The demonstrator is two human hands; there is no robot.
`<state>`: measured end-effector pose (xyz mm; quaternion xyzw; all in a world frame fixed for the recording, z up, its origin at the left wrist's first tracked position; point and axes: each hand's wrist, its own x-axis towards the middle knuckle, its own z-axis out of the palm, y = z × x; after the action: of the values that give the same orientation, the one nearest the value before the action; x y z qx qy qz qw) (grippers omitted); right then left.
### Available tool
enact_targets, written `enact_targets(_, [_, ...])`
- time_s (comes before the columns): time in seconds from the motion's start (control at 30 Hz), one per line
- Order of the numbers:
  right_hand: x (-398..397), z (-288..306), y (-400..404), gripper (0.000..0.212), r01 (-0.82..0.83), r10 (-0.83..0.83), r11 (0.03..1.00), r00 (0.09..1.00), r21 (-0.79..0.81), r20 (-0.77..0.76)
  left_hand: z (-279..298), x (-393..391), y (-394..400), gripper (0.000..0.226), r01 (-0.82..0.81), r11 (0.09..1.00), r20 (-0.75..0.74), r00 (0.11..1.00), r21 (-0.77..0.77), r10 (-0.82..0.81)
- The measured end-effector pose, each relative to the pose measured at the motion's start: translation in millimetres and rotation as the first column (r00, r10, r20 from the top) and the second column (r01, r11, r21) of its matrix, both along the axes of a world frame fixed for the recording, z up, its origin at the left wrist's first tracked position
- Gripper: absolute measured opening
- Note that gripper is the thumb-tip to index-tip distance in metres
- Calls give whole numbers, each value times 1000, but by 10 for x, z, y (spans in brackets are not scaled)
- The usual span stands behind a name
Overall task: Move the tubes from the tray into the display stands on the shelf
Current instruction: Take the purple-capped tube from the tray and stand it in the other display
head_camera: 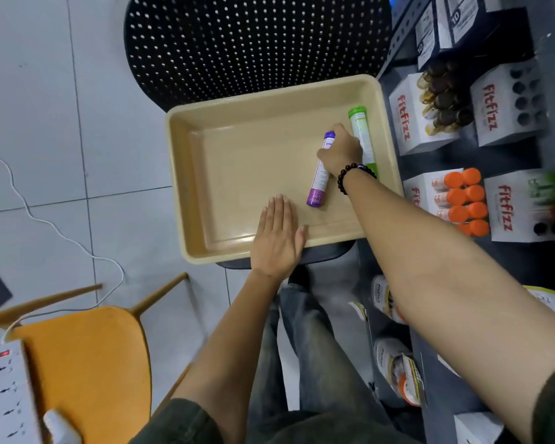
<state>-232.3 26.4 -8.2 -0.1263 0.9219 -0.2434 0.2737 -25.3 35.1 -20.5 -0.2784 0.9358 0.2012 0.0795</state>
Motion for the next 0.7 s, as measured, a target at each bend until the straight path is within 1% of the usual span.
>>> enact_targets(0.1, [18,100,115,26,81,-79,994,996,-75,29,-19,1,-7,56,5,1000,-1,1000,3,-5])
enact_targets(0.2, [28,240,271,33,134,-121,981,988,-144,93,9,-6,1,58,-2,1000,10,1000,9,2])
enact_targets(0.3, [22,424,456,37,63,-46,980,995,-189,89,52,-6,1,59,11,1000,34,999,17,-12])
enact_targets(0.4, [23,663,650,32,-58,68,974,997,-220,37,117,1,-12,61,42,999,64,997,27,-44])
enact_targets(0.47, [22,871,794,26,-92,97,970,995,-224,11,186,20,-17,61,102,995,83,991,24,-103])
enact_targets(0.53, [32,1118,953,20,-75,76,967,997,-242,-4,294,25,-38,66,182,983,69,981,15,-183])
enact_targets(0.6, [60,1385,1121,18,-46,34,966,998,-253,-53,417,-16,-73,88,283,959,27,959,-1,-283])
enact_targets(0.63, [76,1520,1212,19,-28,6,968,996,-250,-90,475,-61,-91,94,340,940,11,941,-15,-340])
enact_targets(0.7, [113,1805,1407,21,16,-55,976,983,-219,-173,629,-196,-107,89,444,895,-5,896,-41,-444])
